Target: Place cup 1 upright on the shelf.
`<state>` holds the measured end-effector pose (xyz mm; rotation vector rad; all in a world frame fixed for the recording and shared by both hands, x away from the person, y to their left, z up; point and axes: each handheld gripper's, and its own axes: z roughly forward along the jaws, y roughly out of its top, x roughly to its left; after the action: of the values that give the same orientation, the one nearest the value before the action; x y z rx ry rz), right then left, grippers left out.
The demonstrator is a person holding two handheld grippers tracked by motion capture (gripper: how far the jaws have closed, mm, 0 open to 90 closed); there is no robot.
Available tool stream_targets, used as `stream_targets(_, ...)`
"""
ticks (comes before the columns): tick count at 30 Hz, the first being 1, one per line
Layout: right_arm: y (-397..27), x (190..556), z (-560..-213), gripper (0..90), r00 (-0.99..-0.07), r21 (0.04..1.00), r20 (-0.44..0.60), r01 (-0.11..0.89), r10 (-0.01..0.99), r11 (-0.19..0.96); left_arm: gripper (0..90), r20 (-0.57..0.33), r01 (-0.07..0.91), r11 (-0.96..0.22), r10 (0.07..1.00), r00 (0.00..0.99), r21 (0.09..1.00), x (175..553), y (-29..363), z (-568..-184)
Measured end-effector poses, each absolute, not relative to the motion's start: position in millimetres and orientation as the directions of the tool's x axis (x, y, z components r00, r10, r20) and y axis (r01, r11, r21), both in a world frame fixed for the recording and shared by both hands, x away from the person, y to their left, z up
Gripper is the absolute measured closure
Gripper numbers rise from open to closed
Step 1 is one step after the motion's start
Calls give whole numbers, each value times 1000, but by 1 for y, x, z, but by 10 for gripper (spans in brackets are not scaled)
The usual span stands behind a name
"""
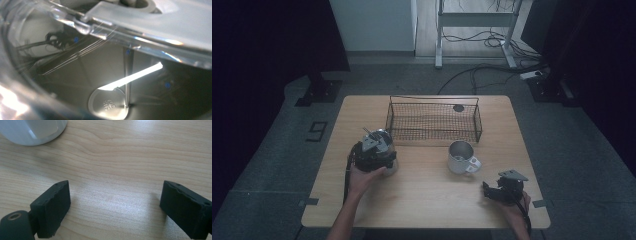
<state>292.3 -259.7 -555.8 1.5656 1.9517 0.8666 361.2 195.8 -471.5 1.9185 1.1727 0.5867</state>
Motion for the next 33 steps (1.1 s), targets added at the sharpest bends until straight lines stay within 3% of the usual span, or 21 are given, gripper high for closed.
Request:
stream_targets(17, -260, 291, -555, 111, -210, 736, 13, 664, 978, 132, 42, -23, 482, -240, 878, 478, 843, 357, 189, -421)
stream_targets(33, -258, 292, -555, 120, -196, 737, 14, 665, 981, 122, 41, -48, 489, -218, 879, 474, 844, 374, 175, -416)
